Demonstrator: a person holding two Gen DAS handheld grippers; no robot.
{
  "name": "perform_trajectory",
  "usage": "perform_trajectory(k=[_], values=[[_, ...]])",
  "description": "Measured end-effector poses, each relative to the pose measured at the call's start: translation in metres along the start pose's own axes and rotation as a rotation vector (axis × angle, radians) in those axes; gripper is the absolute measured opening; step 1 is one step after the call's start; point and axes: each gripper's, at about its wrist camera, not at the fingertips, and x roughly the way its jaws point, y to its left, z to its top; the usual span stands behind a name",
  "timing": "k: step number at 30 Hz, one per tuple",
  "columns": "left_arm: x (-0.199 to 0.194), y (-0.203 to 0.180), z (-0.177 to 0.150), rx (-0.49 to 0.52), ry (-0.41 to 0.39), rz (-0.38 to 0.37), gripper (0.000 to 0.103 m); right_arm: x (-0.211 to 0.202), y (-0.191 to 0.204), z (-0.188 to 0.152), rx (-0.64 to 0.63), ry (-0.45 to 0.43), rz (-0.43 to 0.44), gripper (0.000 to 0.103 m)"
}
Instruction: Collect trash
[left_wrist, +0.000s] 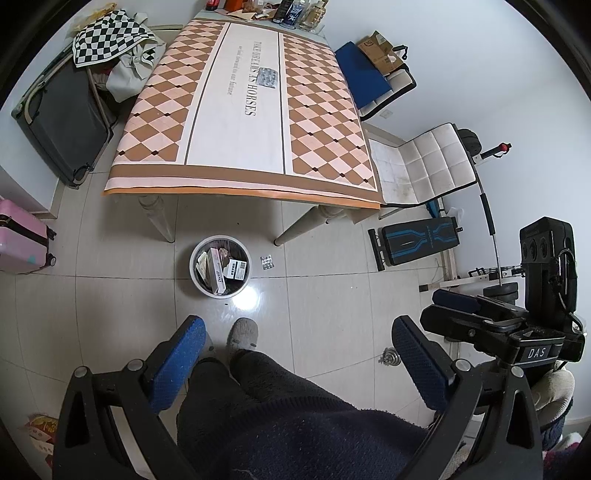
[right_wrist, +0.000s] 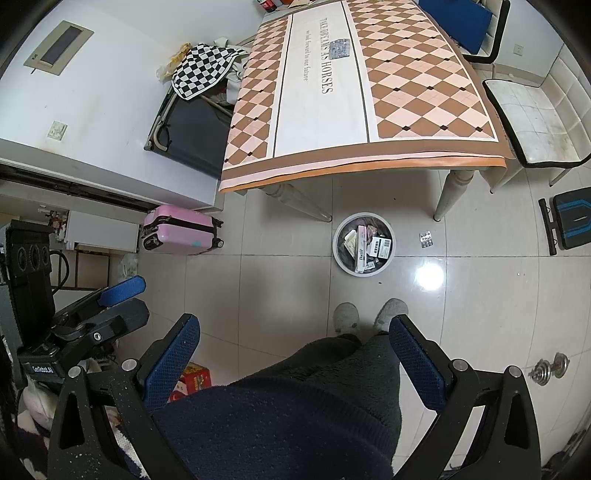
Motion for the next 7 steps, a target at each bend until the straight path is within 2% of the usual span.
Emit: perform_trajectory(k=[7], values=[[-0.0002, -0.0005, -0.0032, -0.007, -0.005, -0.002, 0.103, -0.0007, -0.0012, 0.0046, -0.002, 0.004, 0.005, 0.103]])
